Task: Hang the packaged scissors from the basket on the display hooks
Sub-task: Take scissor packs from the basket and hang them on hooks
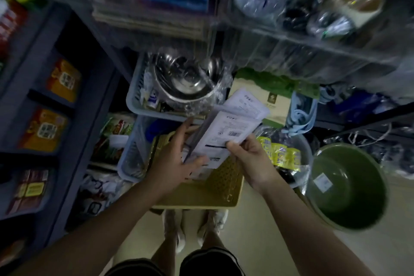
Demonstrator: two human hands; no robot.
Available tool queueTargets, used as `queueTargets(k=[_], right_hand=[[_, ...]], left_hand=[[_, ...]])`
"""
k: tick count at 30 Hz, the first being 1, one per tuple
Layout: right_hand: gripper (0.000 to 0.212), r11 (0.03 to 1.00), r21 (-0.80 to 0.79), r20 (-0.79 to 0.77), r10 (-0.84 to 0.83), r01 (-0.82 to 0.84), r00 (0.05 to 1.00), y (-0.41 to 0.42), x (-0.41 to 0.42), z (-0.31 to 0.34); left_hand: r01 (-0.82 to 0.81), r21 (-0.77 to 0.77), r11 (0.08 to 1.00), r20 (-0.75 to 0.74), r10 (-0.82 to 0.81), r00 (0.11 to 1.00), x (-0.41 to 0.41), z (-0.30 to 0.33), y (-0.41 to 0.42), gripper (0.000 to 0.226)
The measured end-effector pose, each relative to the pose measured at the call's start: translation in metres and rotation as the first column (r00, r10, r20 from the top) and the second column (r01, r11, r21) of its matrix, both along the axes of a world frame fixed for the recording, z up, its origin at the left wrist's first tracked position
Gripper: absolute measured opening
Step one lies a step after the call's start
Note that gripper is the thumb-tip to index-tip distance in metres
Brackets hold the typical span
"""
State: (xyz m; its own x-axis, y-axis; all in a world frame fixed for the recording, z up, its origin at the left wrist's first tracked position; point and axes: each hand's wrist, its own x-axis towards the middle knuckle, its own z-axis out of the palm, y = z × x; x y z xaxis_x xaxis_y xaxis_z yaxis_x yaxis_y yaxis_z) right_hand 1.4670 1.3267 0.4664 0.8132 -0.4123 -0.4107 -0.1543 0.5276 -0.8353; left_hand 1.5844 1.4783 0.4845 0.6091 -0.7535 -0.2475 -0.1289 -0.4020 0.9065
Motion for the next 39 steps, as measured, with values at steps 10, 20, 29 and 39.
queueTargets(k=[10,20,29,39], right_hand=[[0.039,0.878,0.420,0.185,0.163,-0.228,0.969,0.015,-0.019,0.107],[0.034,0.980,0.084,-0.087,0.187,-0.179,0.979,0.071,0.013,0.166],[0.030,0.959,-0.233,0.252,-0.099,0.159,0.963,0.067,0.049,0.228],[0.008,0.838,-0.486,0.312,-0.100,0.249,0.945,0.038,0.078,0.312]], left_hand=[[0.557,-0.007,0.831,0.868,-0.272,0.416,0.075,0.106,0.030,0.020],[0.560,-0.052,0.827,0.968,-0.096,0.231,0.091,0.156,0.034,0.028],[0.083,-0.377,0.922,-0.285,-0.201,0.937,0.057,0.222,0.038,0.047],[0.204,-0.507,0.837,0.262,-0.076,0.962,0.097,0.297,0.018,0.049]])
